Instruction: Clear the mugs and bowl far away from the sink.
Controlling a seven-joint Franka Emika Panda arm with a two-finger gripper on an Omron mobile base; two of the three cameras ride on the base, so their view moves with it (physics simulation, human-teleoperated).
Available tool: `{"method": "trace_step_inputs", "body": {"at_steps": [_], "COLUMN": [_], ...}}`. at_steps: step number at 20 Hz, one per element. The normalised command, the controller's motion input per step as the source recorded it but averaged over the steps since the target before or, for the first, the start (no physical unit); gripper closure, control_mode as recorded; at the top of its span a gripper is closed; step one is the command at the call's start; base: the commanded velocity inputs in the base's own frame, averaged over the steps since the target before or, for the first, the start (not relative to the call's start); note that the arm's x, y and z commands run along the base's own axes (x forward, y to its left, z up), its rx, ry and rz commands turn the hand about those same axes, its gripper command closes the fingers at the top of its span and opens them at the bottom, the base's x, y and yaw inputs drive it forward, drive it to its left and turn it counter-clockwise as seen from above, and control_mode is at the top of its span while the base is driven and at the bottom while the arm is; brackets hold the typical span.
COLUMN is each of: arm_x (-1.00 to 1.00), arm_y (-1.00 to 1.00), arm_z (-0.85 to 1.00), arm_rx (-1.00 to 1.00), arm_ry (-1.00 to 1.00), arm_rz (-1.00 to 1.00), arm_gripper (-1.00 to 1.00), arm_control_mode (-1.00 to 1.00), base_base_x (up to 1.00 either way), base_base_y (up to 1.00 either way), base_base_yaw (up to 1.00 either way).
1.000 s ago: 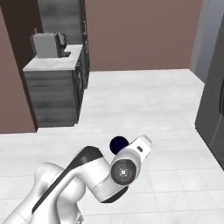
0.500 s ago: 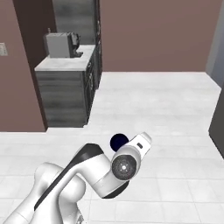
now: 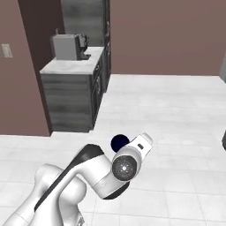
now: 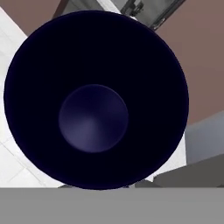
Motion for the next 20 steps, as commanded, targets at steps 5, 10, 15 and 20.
{"method": "trace_step_inputs", "body": {"at_steps": [5, 10, 15, 20], "arm_x": [0.0, 0.0, 0.0, 0.0], "arm_y": [0.0, 0.0, 0.0, 0.0], "arm_z": [0.0, 0.0, 0.0, 0.0], "arm_rx": [0.0, 0.0, 0.0, 0.0], "arm_ry": [0.0, 0.0, 0.0, 0.0], "arm_rz": [0.0, 0.0, 0.0, 0.0], "arm_gripper": [1.0, 1.0, 1.0, 1.0], "arm_control_mode": [1.0, 1.0, 1.0, 1.0], "base_base_x": [0.38, 0.31, 0.29, 0.23], "base_base_y": [0.16, 0.35, 0.62, 0.86], "base_base_yaw": [0.12, 0.12, 0.1, 0.11]}}
